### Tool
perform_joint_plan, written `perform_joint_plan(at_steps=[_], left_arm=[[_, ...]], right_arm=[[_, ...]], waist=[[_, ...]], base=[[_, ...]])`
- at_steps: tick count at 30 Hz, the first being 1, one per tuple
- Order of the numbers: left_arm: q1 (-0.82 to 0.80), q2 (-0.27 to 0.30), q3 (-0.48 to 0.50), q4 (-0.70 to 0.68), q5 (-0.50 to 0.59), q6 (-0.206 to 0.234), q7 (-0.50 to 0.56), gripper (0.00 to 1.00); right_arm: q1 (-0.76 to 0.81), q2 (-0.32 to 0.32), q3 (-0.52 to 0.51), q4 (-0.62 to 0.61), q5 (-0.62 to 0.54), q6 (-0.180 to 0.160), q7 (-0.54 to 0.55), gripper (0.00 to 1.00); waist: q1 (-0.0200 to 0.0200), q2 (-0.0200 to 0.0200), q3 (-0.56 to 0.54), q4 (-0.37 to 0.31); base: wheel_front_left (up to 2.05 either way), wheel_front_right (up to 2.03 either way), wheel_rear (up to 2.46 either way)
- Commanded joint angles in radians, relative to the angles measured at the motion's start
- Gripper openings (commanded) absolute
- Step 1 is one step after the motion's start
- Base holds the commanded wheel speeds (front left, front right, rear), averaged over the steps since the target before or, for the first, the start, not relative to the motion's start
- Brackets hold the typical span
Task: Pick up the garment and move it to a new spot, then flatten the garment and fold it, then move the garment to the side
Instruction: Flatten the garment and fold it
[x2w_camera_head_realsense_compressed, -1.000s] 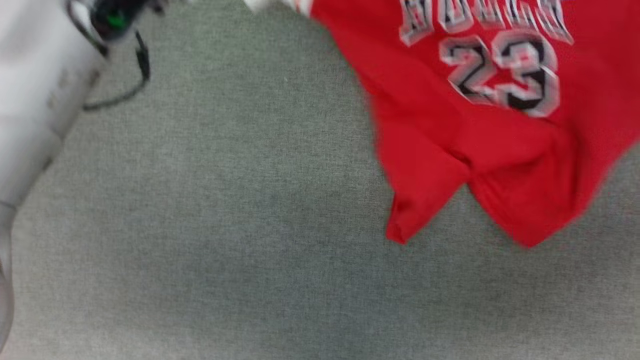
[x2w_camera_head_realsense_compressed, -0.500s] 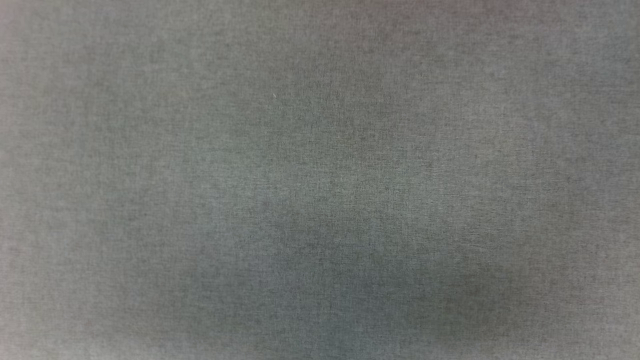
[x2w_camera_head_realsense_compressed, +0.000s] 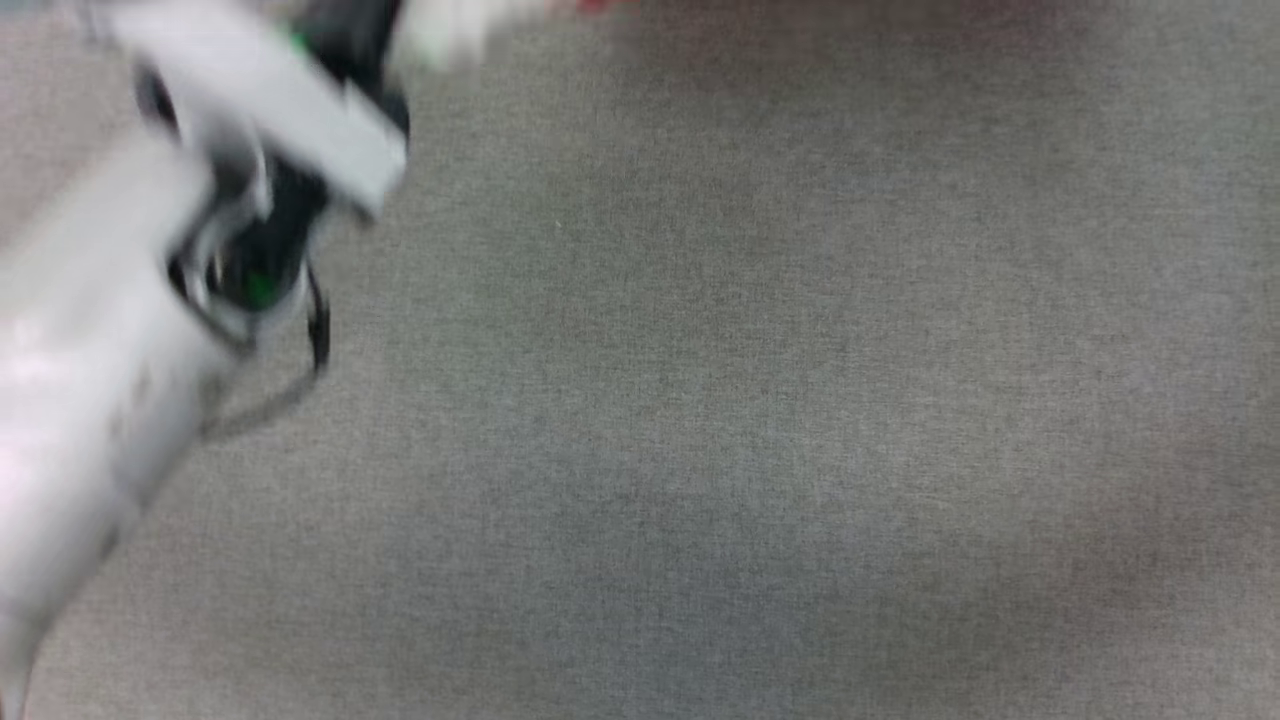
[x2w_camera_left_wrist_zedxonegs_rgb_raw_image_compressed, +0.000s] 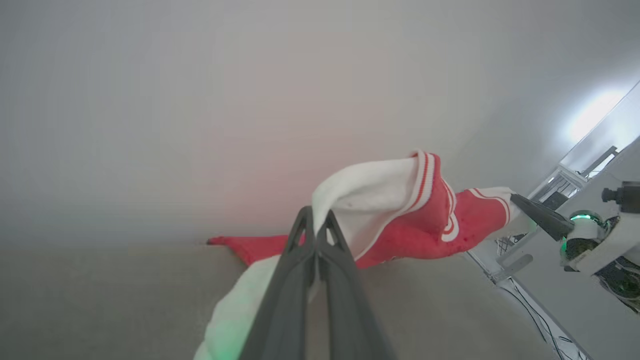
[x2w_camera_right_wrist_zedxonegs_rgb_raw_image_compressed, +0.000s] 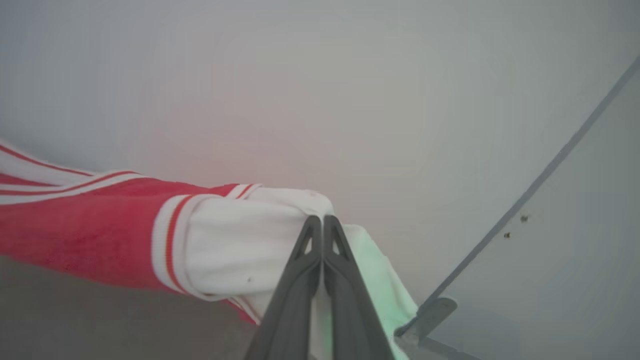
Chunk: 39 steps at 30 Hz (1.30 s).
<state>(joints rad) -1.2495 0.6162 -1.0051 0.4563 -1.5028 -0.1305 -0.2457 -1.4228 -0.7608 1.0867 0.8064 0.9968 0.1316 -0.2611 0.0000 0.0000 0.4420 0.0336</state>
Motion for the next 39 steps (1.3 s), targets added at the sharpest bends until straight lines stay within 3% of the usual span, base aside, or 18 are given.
perform_joint_plan(at_steps=[1, 6, 10, 15, 22, 28, 39], left_arm=[[0.048, 0.018, -0.008, -0.027, -0.002, 0.001, -0.007, 0.00], [0.269, 0.093, -0.014, -0.157, 0.010, 0.001, -0.019, 0.00], [0.430, 0.107, 0.034, -0.234, 0.046, 0.001, -0.019, 0.00], [0.592, 0.133, 0.075, -0.286, 0.104, 0.001, -0.019, 0.00], [0.763, 0.176, 0.066, -0.322, 0.186, 0.001, -0.018, 0.00], [0.897, 0.234, 0.043, -0.377, 0.205, 0.001, -0.018, 0.00], [1.039, 0.295, 0.056, -0.463, 0.207, 0.015, -0.018, 0.00]], right_arm=[[0.053, -0.024, -0.014, -0.033, 0.011, -0.002, -0.004, 0.00], [0.311, -0.104, -0.088, -0.220, 0.026, -0.002, -0.005, 0.00], [0.516, -0.155, -0.156, -0.353, 0.005, -0.002, -0.005, 0.00], [0.727, -0.169, -0.234, -0.473, -0.029, -0.002, -0.005, 0.00], [0.933, -0.182, -0.248, -0.548, -0.101, -0.002, -0.003, 0.00], [1.066, -0.200, -0.265, -0.572, -0.093, -0.002, -0.003, 0.00], [1.197, -0.237, -0.288, -0.581, -0.125, -0.002, -0.003, 0.00]], waist=[[0.0000, 0.0000, -0.013, -0.005], [0.0000, 0.0000, -0.041, -0.010], [0.0000, 0.0000, -0.060, -0.015], [0.0000, 0.0000, -0.090, -0.032], [0.0000, 0.0000, -0.122, -0.046], [0.0000, 0.0000, -0.134, -0.044], [0.0000, 0.0000, -0.140, -0.022]], base=[[0.00, 0.00, 0.00], [0.00, 0.00, 0.00], [0.00, 0.00, 0.00], [0.00, 0.00, 0.00], [0.00, 0.00, 0.00], [0.00, 0.00, 0.00], [0.00, 0.00, 0.00]])
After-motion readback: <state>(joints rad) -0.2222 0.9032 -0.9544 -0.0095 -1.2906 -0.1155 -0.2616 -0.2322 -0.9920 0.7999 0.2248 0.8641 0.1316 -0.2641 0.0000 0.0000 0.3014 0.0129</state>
